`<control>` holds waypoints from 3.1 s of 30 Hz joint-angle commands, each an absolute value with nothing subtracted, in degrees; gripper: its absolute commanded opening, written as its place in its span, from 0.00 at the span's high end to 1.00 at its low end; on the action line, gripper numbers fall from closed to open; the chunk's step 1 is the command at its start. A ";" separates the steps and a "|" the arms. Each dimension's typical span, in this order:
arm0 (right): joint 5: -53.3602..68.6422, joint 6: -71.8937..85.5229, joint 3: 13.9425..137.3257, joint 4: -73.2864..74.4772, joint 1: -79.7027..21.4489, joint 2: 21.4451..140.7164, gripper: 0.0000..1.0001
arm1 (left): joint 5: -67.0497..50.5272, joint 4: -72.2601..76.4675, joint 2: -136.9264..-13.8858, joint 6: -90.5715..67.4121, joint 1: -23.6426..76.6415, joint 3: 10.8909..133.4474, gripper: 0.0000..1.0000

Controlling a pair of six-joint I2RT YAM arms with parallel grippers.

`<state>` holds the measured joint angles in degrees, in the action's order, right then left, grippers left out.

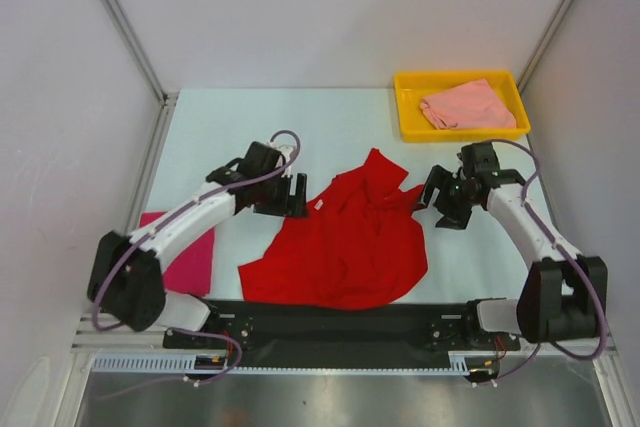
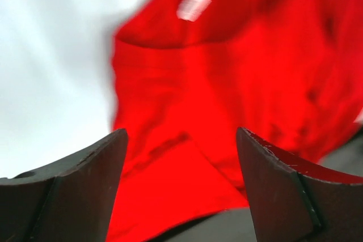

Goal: Fold and stack the t-shirts
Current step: Flatten the tshirt out

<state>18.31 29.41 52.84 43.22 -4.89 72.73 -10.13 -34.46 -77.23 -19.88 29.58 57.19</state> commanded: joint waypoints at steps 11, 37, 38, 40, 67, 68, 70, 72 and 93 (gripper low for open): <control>14.59 21.19 59.93 39.02 -10.98 92.19 0.16 | -13.53 -31.30 -102.47 -14.68 21.71 69.08 0.17; 5.36 22.32 68.50 45.78 -4.14 77.72 1.00 | -7.31 -26.19 -69.71 -28.91 2.99 53.82 1.00; 6.14 22.85 62.64 46.49 -3.61 75.78 1.00 | -7.12 -26.10 -68.65 -29.87 2.99 52.05 0.99; 6.68 23.90 56.45 49.30 -2.29 70.24 0.95 | -8.60 -25.32 -66.89 -30.85 2.99 46.97 1.00; 13.88 24.87 63.10 40.25 3.78 95.17 0.12 | -17.77 -34.63 -110.64 -12.12 14.68 82.78 0.17; 13.63 24.87 63.71 40.08 3.78 96.40 0.12 | -17.41 -34.72 -111.61 -12.48 14.76 83.40 0.17; 12.92 24.35 65.03 39.29 3.69 100.26 0.11 | -17.05 -33.75 -114.59 -12.92 14.77 84.81 0.17; 12.74 24.17 66.00 39.11 3.69 102.38 0.12 | -16.70 -34.71 -117.14 -12.92 14.77 87.69 0.17; 1.76 23.73 82.71 50.89 -3.42 84.84 1.00 | -9.32 -28.67 -86.69 -16.43 13.54 86.15 1.00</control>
<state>5.34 23.33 79.81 47.16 -1.85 93.21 -13.39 -33.89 -100.44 -14.63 14.04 87.66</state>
